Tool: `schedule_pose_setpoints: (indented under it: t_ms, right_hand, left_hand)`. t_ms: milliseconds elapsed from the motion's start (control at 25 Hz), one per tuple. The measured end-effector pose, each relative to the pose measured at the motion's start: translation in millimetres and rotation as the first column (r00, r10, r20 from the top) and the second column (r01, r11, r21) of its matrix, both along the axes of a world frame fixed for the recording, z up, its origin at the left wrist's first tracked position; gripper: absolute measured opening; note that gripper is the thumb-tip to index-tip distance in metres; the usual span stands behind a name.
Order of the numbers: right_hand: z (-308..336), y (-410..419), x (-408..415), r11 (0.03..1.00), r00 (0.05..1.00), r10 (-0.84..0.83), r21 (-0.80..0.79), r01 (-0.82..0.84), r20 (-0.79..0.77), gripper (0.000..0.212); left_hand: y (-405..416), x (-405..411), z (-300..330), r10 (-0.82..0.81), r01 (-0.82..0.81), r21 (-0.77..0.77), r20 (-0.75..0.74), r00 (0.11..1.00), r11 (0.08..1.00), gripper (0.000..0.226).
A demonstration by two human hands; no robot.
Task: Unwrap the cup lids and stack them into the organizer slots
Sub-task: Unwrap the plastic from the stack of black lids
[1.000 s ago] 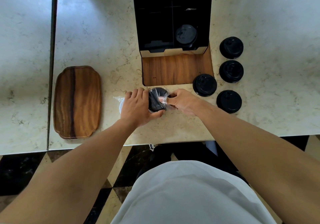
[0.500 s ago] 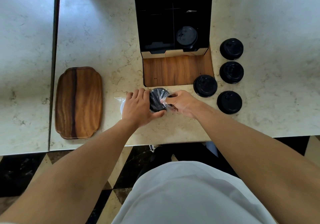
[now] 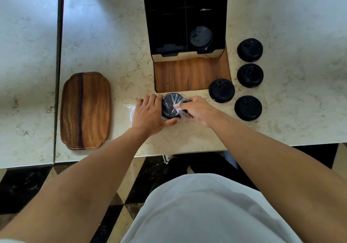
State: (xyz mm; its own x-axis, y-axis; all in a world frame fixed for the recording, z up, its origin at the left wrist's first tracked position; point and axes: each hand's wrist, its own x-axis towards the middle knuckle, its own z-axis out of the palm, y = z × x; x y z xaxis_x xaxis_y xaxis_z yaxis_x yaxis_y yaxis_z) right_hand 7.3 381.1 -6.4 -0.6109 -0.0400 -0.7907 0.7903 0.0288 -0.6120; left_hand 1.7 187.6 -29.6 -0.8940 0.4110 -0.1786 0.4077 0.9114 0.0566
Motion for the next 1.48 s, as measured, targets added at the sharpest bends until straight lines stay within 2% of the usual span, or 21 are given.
schedule_pose_setpoints:
  t_ms: [200,320,400,560,640,680,760,840,1000,1080,1160,1320,1480]
  right_hand:
    - [3,17,1,0.999,1.0,-0.025,-0.044,0.025,0.001,0.026]
    - [5,20,0,0.999,0.999,0.023,0.028,-0.022,-0.026,0.019]
    - [4,21,-2,0.998,0.999,0.021,0.065,-0.018,-0.032,0.024]
    - [6,27,-5,1.0,1.0,-0.007,0.013,0.007,0.026,0.018]
    - [5,34,-7,0.995,0.999,0.05,0.088,-0.049,-0.006,0.021]
    - [6,38,-7,0.991,0.997,0.071,0.111,-0.068,-0.023,0.017]
    - [8,46,-7,0.996,0.998,0.066,0.059,-0.065,-0.012,0.007]
    - [12,52,-6,0.996,0.995,0.087,-0.014,-0.087,0.042,0.018]
    - [13,59,-6,0.975,0.968,0.218,-0.061,-0.212,0.122,0.04]
    - [12,59,-7,0.976,0.97,0.217,-0.06,-0.211,0.113,0.035]
    - [11,58,-5,0.983,0.981,0.182,-0.013,-0.182,0.061,0.02]
    - [3,56,-1,0.987,0.989,0.141,0.085,-0.136,-0.048,0.028]
    - [8,61,2,0.996,0.996,0.091,0.014,-0.09,-0.009,0.021]
  left_hand:
    - [-1,0,-1,-0.03,0.03,-0.017,-0.01,0.999,0.999,0.1]
    - [-1,0,0,-0.05,0.05,-0.025,-0.022,0.998,0.998,0.097]
    - [-2,0,0,-0.054,0.054,-0.015,-0.021,0.998,0.998,0.096]
    - [-3,1,0,-0.068,0.068,-0.018,-0.006,0.998,0.998,0.096]
    - [-2,1,0,-0.065,0.064,-0.015,-0.002,0.998,0.998,0.096]
    - [-2,1,0,-0.062,0.062,-0.014,0.0,0.998,0.998,0.096]
    - [-2,1,-1,-0.058,0.058,-0.008,-0.001,0.998,0.998,0.095]
    - [-1,1,-1,-0.059,0.059,-0.004,-0.007,0.998,0.998,0.092]
    - [-2,1,-1,-0.057,0.057,-0.007,-0.015,0.998,0.998,0.089]
    - [-2,1,-2,-0.057,0.057,-0.01,-0.009,0.998,0.998,0.088]
    - [-2,1,-2,-0.058,0.057,-0.006,-0.012,0.998,0.998,0.086]
    - [-1,1,-2,-0.054,0.054,0.003,-0.017,0.998,0.999,0.085]
    - [-2,1,-2,-0.051,0.051,-0.005,-0.008,0.999,0.999,0.085]
